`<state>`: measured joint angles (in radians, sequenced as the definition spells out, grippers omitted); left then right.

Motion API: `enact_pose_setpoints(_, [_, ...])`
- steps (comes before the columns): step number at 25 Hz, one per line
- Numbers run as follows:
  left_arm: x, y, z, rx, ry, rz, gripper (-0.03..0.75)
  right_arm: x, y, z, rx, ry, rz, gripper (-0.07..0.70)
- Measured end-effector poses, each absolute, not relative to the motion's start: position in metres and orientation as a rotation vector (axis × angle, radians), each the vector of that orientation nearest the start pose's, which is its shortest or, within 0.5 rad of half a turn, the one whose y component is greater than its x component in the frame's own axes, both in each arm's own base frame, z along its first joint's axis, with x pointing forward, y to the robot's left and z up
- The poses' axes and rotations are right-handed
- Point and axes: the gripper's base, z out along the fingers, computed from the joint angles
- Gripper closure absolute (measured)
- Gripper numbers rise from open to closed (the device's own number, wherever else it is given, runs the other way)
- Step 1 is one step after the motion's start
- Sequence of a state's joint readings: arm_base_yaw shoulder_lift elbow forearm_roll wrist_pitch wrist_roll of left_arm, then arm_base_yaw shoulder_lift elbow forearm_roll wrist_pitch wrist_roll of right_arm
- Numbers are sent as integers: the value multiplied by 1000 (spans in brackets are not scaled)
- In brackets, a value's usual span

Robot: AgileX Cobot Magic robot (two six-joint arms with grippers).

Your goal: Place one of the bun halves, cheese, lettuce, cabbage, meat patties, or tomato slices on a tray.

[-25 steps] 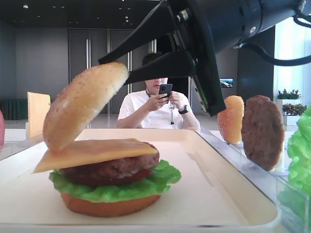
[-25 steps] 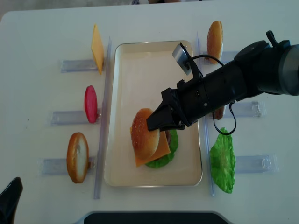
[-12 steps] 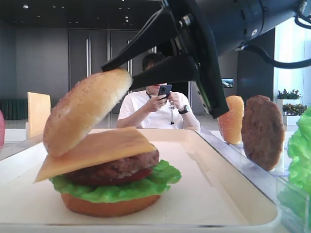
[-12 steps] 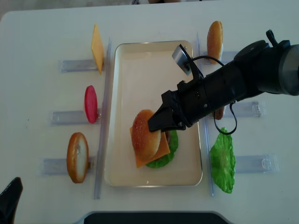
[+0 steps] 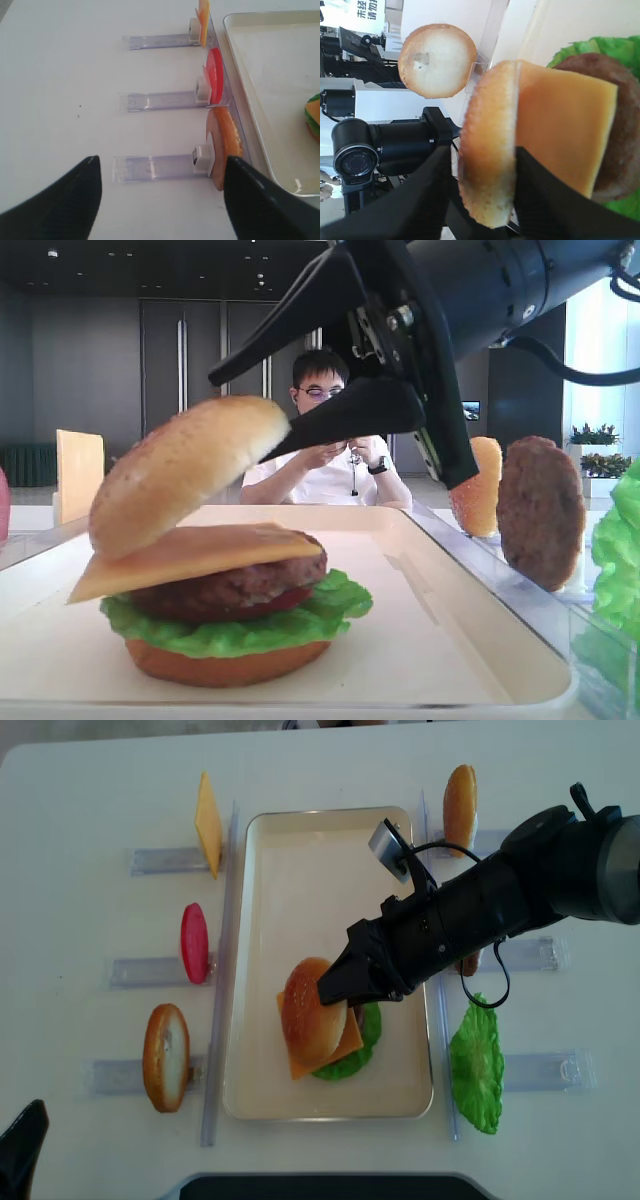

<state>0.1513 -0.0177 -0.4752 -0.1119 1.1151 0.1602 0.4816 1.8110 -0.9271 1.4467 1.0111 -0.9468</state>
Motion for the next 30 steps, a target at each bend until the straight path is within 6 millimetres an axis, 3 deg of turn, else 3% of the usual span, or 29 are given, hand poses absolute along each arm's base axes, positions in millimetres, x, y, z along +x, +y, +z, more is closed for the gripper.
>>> enact_pose_setpoints(15, [-6, -10, 266, 18, 2101, 52, 136, 248, 211, 192, -623, 2574, 1465, 98])
enact_pose_setpoints(21, [-6, -10, 266, 18, 2101, 52, 136, 247, 208, 189, -645, 2624, 1386, 75])
enact_pose_setpoints(30, [-6, -10, 266, 18, 2101, 52, 136, 245, 198, 202, -671, 2632, 1207, 39])
